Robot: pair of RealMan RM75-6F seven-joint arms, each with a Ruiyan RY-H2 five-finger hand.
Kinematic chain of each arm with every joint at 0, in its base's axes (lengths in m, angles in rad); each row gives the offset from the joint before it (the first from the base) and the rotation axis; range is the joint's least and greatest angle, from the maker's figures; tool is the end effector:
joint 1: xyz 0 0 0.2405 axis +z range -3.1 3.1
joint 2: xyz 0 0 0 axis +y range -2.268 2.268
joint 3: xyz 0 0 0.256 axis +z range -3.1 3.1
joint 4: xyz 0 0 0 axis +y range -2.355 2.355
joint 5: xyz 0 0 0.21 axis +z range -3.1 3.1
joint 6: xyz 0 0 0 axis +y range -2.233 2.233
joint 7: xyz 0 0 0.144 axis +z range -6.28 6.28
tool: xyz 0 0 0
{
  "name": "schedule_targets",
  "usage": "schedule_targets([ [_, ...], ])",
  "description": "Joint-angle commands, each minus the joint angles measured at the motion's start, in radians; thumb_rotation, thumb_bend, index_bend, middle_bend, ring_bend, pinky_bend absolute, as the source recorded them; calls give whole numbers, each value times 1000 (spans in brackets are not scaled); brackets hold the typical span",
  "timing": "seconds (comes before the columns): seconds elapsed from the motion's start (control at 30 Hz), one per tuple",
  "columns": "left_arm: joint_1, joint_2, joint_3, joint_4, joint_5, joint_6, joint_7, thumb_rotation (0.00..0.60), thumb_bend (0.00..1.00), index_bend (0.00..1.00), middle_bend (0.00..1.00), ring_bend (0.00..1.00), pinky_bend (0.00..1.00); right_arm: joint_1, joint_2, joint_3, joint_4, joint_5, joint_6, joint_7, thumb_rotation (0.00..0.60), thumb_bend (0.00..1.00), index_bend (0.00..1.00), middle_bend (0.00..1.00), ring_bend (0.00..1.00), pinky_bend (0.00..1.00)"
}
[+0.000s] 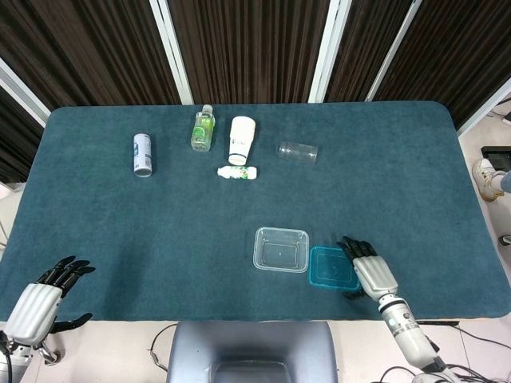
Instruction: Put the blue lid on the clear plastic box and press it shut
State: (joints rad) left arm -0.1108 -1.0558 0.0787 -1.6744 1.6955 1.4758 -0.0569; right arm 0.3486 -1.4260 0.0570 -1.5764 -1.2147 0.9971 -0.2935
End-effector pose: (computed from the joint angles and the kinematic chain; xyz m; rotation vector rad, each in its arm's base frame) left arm -0.2855 0.1570 0.1453 -1.6217 -0.9617 -0.9693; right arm -0.2697 -0.2359 0.0048 1.7291 -1.2064 0.6708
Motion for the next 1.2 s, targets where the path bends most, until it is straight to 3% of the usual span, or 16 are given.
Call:
schedule_targets([
  [0.03,1,1,1,0,1,1,-2,600,399,255,190,112,290,11,-14,4,13,20,-11,-9,600,234,0,0,13,9],
  [0.33,0,2,2,-1,1,-3,-3,600,399,256,190,113,291,38,-39,11,40,55,-35,-4,600,234,0,0,18,9],
  [0.5,-1,3,4,-4,0,-7,-2,600,399,256,190,112,291,49,-54,11,63,47,-45,25,600,236,0,9,73,33],
  [0.63,-1,4,6,-5,2,-9,-1,600,399,256,190,112,291,50,-65,6,84,15,-38,67,600,298,15,98,212,168],
  [0.8,-1,4,6,-6,2,-10,0,600,399,256,190,112,291,41,-82,1,118,-31,-3,123,600,540,188,268,459,458],
  [0.87,-1,3,6,-6,3,-9,0,600,399,256,190,112,291,35,-85,-2,127,-47,12,143,600,603,239,308,514,542],
  [1.2,-1,5,9,-8,10,-8,-1,600,399,256,191,112,291,-12,-46,-21,92,-122,123,188,600,636,282,338,551,590],
])
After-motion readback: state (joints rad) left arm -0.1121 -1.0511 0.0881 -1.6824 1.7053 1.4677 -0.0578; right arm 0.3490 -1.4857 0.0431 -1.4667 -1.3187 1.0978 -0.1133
